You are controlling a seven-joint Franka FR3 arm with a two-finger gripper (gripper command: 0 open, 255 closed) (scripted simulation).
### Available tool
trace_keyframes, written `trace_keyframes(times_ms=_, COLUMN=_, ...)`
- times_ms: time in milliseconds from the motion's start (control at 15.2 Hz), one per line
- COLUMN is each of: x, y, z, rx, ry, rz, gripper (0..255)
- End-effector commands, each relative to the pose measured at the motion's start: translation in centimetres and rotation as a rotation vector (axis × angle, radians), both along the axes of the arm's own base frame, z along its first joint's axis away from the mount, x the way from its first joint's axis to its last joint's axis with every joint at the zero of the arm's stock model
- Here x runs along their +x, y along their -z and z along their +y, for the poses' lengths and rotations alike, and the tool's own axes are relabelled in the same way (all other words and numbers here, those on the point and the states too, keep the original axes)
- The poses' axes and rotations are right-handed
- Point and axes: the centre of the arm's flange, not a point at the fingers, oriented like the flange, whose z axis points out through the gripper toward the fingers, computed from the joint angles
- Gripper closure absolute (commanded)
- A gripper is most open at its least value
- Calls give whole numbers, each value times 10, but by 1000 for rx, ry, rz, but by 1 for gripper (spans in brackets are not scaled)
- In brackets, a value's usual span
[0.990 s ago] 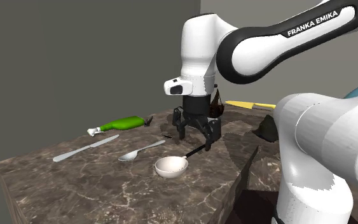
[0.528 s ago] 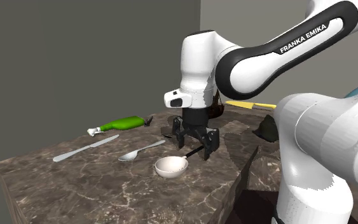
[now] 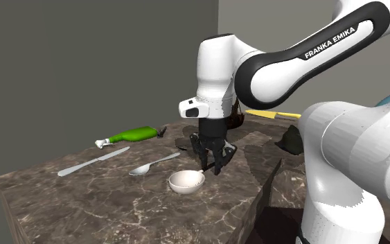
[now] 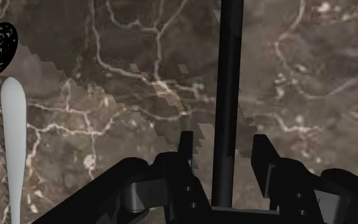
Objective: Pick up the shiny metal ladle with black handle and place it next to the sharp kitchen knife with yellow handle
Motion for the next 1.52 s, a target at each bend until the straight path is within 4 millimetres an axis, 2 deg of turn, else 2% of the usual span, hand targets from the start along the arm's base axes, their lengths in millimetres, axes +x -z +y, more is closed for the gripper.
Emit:
trace_keyframes(times_ms=0, x=0, y=0, z=0, rx=0, ry=-1, rz=0, gripper=255)
trace_keyframes(times_ms=462, x=0, y=1, z=0, rx=0, ry=-1, rz=0, gripper=255)
trace_keyframes(times_ms=1452, x=0, y=-79, z=0, rx=0, ry=-1, rz=0, gripper=255)
